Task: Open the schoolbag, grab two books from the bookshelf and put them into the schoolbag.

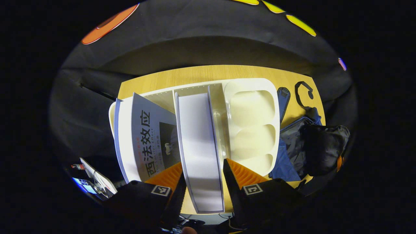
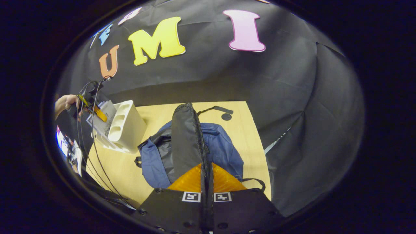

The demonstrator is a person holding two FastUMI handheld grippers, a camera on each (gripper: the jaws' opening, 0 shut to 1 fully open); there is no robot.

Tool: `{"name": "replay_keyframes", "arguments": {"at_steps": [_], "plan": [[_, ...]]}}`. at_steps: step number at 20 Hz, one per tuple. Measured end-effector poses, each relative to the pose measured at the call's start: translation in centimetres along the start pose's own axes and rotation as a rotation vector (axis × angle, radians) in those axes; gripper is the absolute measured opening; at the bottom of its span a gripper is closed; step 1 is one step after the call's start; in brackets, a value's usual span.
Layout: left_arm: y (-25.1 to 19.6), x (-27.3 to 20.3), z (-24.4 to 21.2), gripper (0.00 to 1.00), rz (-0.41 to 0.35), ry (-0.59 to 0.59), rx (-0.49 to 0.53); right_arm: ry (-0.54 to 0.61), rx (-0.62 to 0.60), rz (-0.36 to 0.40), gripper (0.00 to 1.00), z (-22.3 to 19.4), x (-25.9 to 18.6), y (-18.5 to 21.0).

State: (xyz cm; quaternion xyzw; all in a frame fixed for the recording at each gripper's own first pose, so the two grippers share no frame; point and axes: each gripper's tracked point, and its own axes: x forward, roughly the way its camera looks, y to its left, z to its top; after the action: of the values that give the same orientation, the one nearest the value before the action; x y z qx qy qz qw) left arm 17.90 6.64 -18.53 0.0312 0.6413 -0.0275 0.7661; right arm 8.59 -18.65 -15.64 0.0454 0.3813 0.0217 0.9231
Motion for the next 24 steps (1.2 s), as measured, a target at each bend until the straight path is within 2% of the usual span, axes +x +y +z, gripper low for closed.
{"name": "replay_keyframes", "arguments": {"at_steps": [2, 3, 4, 5, 7, 8, 10, 11, 12, 13, 14, 15, 21, 24], "plan": [[0.1, 0.2, -0.1, 0.54, 0.006, 0.011, -0.012, -0.003, 0.006, 0.005, 0.0, -0.1, -0.1, 0.1], [0.0, 0.1, -0.1, 0.57, 0.006, 0.016, -0.014, -0.003, 0.01, 0.007, 0.03, -0.3, -0.1, 0.1], [-0.2, 0.1, -0.2, 0.44, 0.005, 0.021, -0.018, -0.003, 0.013, 0.009, 0.0, -0.4, -0.1, 0.1], [-0.2, -0.2, -0.5, 0.48, 0.014, 0.029, -0.025, -0.004, 0.015, 0.01, 0.0, -0.4, -0.1, 0.0], [-0.4, -1.2, -1.0, 0.46, 0.015, 0.033, -0.022, -0.009, 0.013, 0.01, 0.03, -0.4, -0.2, -0.1], [-0.5, -2.1, -1.1, 0.44, 0.015, 0.019, -0.016, -0.012, 0.011, 0.012, 0.0, -0.4, -0.1, 0.0], [-0.3, -4.3, -1.2, 0.43, 0.023, -0.028, 0.01, -0.014, 0.011, 0.019, 0.03, -0.6, -0.2, 0.2], [0.0, -5.5, -1.4, 0.43, 0.026, -0.054, 0.022, -0.016, 0.008, 0.022, 0.0, -0.5, -0.2, 0.3], [0.2, -6.9, -1.8, 0.42, 0.026, -0.076, 0.032, -0.018, 0.005, 0.025, 0.03, -0.5, -0.3, 0.4], [0.3, -8.3, -2.4, 0.42, 0.016, -0.099, 0.038, -0.02, 0.003, 0.028, 0.0, -0.5, -0.2, 0.5], [0.2, -9.6, -3.3, 0.39, 0.0, -0.12, 0.032, -0.021, 0.004, 0.034, 0.0, -0.5, -0.3, 0.6], [0.1, -10.9, -4.1, 0.42, -0.019, -0.139, 0.019, -0.023, 0.009, 0.038, 0.0, -0.5, -0.4, 0.8], [-0.9, -17.4, -9.3, 0.41, -0.181, -0.291, -0.142, -0.027, 0.035, 0.053, 0.0, -1.0, -0.8, 1.2], [-4.1, -18.9, -12.0, 0.4, -0.35, -0.326, -0.231, -0.023, 0.031, 0.052, 0.0, -1.2, -1.1, 1.5]]}}
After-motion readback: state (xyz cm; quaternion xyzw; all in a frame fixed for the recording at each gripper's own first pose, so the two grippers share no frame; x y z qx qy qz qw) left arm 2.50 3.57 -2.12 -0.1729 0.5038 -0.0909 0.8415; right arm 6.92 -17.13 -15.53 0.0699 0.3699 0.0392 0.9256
